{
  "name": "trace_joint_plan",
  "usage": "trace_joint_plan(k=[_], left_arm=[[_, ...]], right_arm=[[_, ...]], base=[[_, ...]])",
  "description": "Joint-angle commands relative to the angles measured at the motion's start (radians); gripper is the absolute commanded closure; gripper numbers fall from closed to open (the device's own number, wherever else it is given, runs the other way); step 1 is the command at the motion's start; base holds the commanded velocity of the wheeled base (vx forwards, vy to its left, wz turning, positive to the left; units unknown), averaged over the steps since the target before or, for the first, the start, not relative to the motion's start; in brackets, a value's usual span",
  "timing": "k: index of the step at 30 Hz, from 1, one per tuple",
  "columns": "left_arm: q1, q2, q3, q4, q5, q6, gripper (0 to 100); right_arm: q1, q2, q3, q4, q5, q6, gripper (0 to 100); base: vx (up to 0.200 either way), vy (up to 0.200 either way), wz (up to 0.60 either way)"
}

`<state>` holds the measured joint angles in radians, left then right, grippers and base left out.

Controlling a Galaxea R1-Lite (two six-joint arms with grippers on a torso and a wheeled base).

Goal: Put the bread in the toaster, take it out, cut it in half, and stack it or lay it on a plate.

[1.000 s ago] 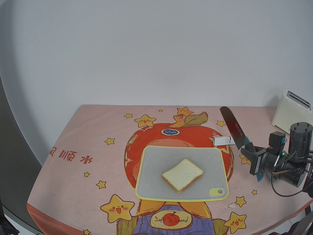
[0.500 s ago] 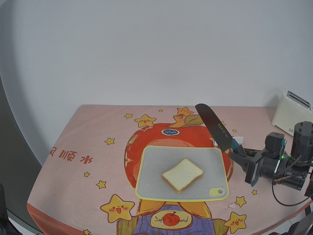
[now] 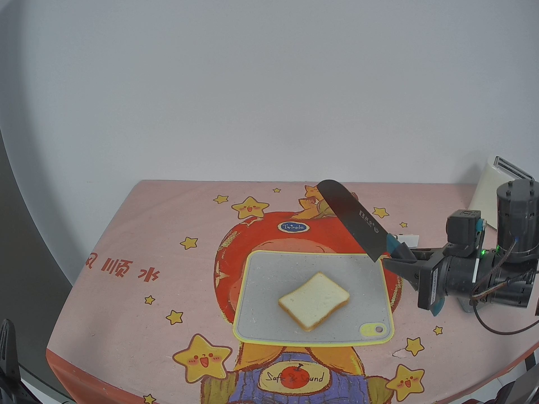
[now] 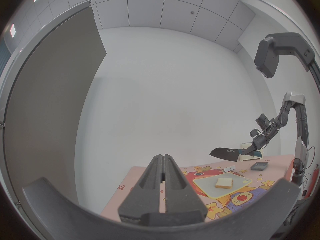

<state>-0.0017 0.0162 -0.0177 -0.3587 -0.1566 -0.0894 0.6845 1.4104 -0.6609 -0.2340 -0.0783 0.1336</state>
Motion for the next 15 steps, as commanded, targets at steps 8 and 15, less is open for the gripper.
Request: trace_joint_plan(k=[8,15], left_arm=[[0.0,-0.016,0.018,0.009,0.0,0.007,100],[0.0,-0.016,0.018,0.015,0.0,0.005,100]], right_arm=[[0.098,0.041,-0.082,0.137,0.0,-0.012,100],[0.101,0.045,-0.062,0.14,0.0,-0.011,100]], base=[[0.0,0.0,0.0],[0.0,0.0,0.0]])
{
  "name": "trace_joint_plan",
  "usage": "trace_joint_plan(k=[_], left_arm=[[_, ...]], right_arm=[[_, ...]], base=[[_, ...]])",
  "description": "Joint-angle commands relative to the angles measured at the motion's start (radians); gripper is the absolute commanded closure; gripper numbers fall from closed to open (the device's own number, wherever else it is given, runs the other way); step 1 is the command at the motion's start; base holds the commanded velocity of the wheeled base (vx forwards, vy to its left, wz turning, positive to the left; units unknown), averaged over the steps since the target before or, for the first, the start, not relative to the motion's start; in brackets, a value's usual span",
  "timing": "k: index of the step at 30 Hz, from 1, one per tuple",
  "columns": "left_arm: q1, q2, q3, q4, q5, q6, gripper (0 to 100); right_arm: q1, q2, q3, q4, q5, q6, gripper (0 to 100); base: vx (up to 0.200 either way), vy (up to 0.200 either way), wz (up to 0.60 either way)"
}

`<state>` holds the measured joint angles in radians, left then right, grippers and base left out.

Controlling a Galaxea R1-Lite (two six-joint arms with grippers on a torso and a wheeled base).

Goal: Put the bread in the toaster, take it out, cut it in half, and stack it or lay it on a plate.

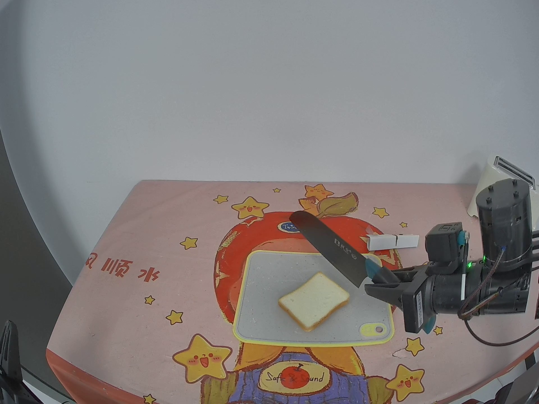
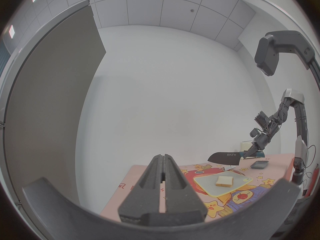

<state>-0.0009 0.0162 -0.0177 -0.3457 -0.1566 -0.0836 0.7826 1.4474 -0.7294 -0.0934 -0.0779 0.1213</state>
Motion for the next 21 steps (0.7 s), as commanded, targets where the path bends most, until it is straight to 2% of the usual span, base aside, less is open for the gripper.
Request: trace_joint_plan(k=[1,7,12,21], left_arm=[[-0.001,-0.016,0.018,0.002,0.0,-0.001,100],[-0.001,-0.016,0.018,0.002,0.0,-0.001,100],[-0.001,-0.016,0.018,0.002,0.0,-0.001,100],[-0.001,-0.016,0.018,0.051,0.0,0.001,100]], right_arm=[[0.003,0.008,0.01,0.0,0.001,0.003,100],[0.018,0.013,0.047,-0.008,0.0,0.014,100],[0.041,0.007,0.064,-0.005,0.0,0.06,100],[0.046,0.019,0.117,-0.023,-0.005,0.054,100]], base=[[0.0,0.0,0.0],[0.0,0.0,0.0],[0.0,0.0,0.0],[0.0,0.0,0.0]])
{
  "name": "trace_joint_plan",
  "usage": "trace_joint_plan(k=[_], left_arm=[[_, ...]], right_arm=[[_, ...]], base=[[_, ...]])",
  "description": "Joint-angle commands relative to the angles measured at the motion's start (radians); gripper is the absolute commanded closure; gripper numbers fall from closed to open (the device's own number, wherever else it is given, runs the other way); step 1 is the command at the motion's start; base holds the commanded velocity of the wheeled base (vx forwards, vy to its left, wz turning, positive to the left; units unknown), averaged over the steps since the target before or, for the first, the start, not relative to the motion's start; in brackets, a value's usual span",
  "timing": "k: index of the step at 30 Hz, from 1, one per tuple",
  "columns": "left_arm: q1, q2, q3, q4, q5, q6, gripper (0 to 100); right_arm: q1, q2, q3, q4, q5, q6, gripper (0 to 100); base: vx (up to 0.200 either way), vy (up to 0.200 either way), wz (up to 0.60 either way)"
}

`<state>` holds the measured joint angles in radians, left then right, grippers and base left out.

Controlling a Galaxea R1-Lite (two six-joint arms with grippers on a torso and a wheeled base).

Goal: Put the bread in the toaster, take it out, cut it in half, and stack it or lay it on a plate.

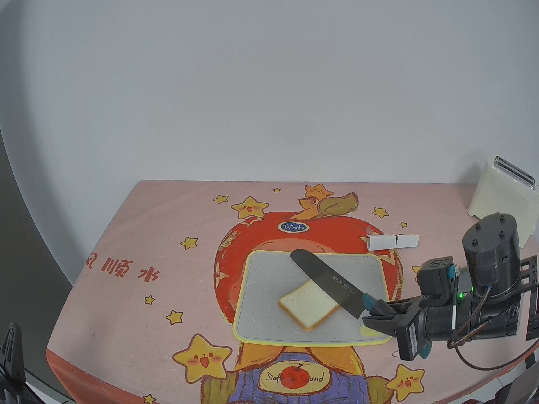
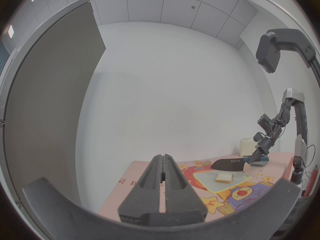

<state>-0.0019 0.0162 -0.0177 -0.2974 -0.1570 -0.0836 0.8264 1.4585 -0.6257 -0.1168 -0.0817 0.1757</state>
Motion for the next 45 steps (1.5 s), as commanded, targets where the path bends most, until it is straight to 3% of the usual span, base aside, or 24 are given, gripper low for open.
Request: trace_joint_plan(k=[1,9,17,38,43,45], left_arm=[[0.0,-0.016,0.018,0.003,0.001,0.001,100],[0.0,-0.016,0.018,0.0,0.002,0.001,100],[0.0,-0.016,0.018,-0.002,0.002,0.001,100],[0.0,-0.016,0.018,-0.019,0.005,-0.001,100],[0.0,-0.016,0.018,-0.131,0.007,-0.03,100],[0.0,-0.016,0.013,-0.196,0.007,-0.059,100]], right_arm=[[0.004,0.01,0.018,-0.001,-0.003,-0.001,100],[0.013,0.031,0.011,-0.004,-0.007,-0.001,100],[0.022,0.083,0.018,-0.104,-0.015,-0.002,100],[0.02,0.091,0.043,-0.104,-0.033,-0.002,100],[0.02,0.091,0.047,-0.106,-0.033,-0.002,100],[0.02,0.089,0.047,-0.106,-0.033,-0.002,100]], base=[[0.0,0.0,0.0],[0.0,0.0,0.0],[0.0,0.0,0.0],[0.0,0.0,0.0],[0.0,0.0,0.0],[0.0,0.0,0.0]])
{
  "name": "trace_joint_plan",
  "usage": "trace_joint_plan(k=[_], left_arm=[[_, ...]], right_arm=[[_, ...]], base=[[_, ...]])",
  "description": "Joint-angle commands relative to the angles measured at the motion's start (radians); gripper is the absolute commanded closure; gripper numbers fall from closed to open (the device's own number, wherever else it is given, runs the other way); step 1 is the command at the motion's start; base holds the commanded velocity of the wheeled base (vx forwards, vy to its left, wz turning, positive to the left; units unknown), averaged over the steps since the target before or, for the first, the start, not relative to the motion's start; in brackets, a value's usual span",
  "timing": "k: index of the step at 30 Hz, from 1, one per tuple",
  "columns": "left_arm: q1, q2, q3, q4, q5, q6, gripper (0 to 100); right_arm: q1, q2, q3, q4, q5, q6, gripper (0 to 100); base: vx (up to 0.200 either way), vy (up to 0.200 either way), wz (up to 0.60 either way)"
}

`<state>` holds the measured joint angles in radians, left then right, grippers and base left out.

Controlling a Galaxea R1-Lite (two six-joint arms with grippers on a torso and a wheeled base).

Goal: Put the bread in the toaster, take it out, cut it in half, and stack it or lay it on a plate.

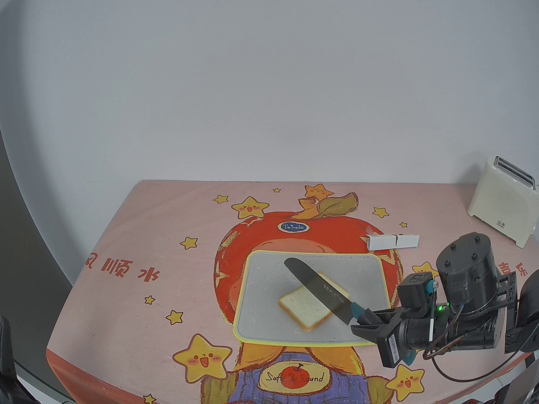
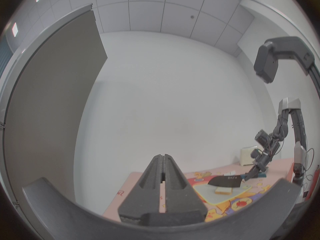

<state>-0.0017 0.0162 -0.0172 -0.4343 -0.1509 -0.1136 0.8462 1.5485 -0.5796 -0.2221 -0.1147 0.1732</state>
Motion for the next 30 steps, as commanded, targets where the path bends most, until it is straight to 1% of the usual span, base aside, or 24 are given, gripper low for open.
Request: trace_joint_plan(k=[1,2,3,4,5,6,8,11,12,13,14,15,18,19,20,21,23,24,25,26,27,28,29,30], left_arm=[[0.006,-0.016,-0.013,-0.097,0.001,-0.044,100],[0.011,-0.016,-0.046,-0.116,-0.003,-0.054,100],[0.017,0.016,-0.109,-0.139,-0.003,-0.069,100],[0.019,0.041,-0.136,-0.147,-0.003,-0.077,100],[0.019,0.12,-0.21,-0.167,-0.004,-0.086,100],[0.016,0.174,-0.242,-0.178,-0.006,-0.086,100],[0.008,0.235,-0.256,-0.182,-0.01,-0.08,100],[0.008,0.235,-0.256,-0.182,-0.01,-0.08,100],[0.005,0.392,-0.267,-0.185,-0.084,-0.017,100],[0.008,0.432,-0.273,-0.187,-0.108,-0.004,100],[0.008,0.479,-0.286,-0.196,-0.133,0.005,100],[0.009,0.515,-0.299,-0.205,-0.147,0.009,100],[0.009,0.617,-0.337,-0.235,-0.173,0.022,100],[0.008,0.677,-0.36,-0.248,-0.193,0.029,100],[0.008,0.683,-0.363,-0.25,-0.196,0.029,100],[0.005,0.751,-0.385,-0.255,-0.23,0.038,100],[0.003,0.824,-0.406,-0.256,-0.263,0.052,100],[0.003,0.831,-0.406,-0.256,-0.265,0.054,100],[0.0,0.872,-0.417,-0.256,-0.288,0.065,100],[-0.012,0.924,-0.434,-0.256,-0.326,0.081,100],[-0.02,0.944,-0.44,-0.256,-0.343,0.089,100],[-0.044,0.981,-0.451,-0.258,-0.383,0.106,100],[-0.08,1.01,-0.46,-0.258,-0.412,0.124,100],[-0.118,1.038,-0.469,-0.258,-0.427,0.132,100]], right_arm=[[0.001,-0.002,0.001,0.0,0.0,0.0,100],[0.001,-0.004,0.001,0.0,0.001,0.0,100],[0.001,-0.004,0.001,0.0,0.001,0.0,100],[0.001,-0.004,0.001,0.0,0.001,0.0,100],[0.001,-0.002,0.001,0.0,0.0,0.0,100],[0.001,-0.002,0.001,-0.002,0.0,0.0,100],[0.002,-0.004,0.0,0.0,0.0,0.0,100],[0.001,-0.004,0.0,0.0,0.0,0.0,100],[0.001,-0.007,0.001,0.0,0.0,0.0,100],[0.001,-0.007,0.001,0.0,0.0,0.0,100],[-0.001,-0.007,0.001,0.0,0.0,0.0,100],[-0.002,-0.005,0.001,0.0,0.0,0.0,100],[-0.006,-0.005,0.001,0.0,0.0,0.0,100],[-0.006,-0.005,0.001,0.0,0.0,-0.001,100],[-0.006,-0.005,0.001,0.0,0.0,-0.001,100],[-0.006,-0.005,0.001,0.0,0.0,0.0,100],[-0.004,-0.002,0.001,0.0,0.0,0.0,100],[-0.004,-0.002,0.001,0.0,0.0,0.0,100],[-0.002,-0.001,0.003,0.0,0.0,0.0,100],[0.001,-0.001,0.001,0.0,0.0,0.0,100],[0.001,-0.001,0.001,0.0,0.0,0.0,100],[0.001,-0.001,0.001,0.0,0.0,0.0,100],[0.001,-0.002,0.0,-0.002,0.0,-0.001,100],[-0.001,-0.001,0.0,-0.002,0.0,0.0,100]], base=[[0.0,0.0,0.0],[0.0,0.0,0.0],[0.0,0.0,0.0],[0.0,0.0,0.0],[0.0,0.0,0.0],[0.0,0.0,0.0],[0.0,0.0,0.0],[0.0,0.0,0.0],[0.0,0.0,0.0],[0.0,0.0,0.0],[0.0,0.0,0.0],[0.0,0.0,0.0],[0.0,0.0,0.0],[0.0,0.0,0.0],[0.0,0.0,0.0],[0.0,0.0,0.0],[0.0,0.0,0.0],[0.0,0.0,0.0],[0.0,0.0,0.0],[0.0,0.0,0.0],[0.0,0.0,0.0],[0.0,0.0,0.0],[0.0,0.0,0.0],[0.0,0.0,0.0]])
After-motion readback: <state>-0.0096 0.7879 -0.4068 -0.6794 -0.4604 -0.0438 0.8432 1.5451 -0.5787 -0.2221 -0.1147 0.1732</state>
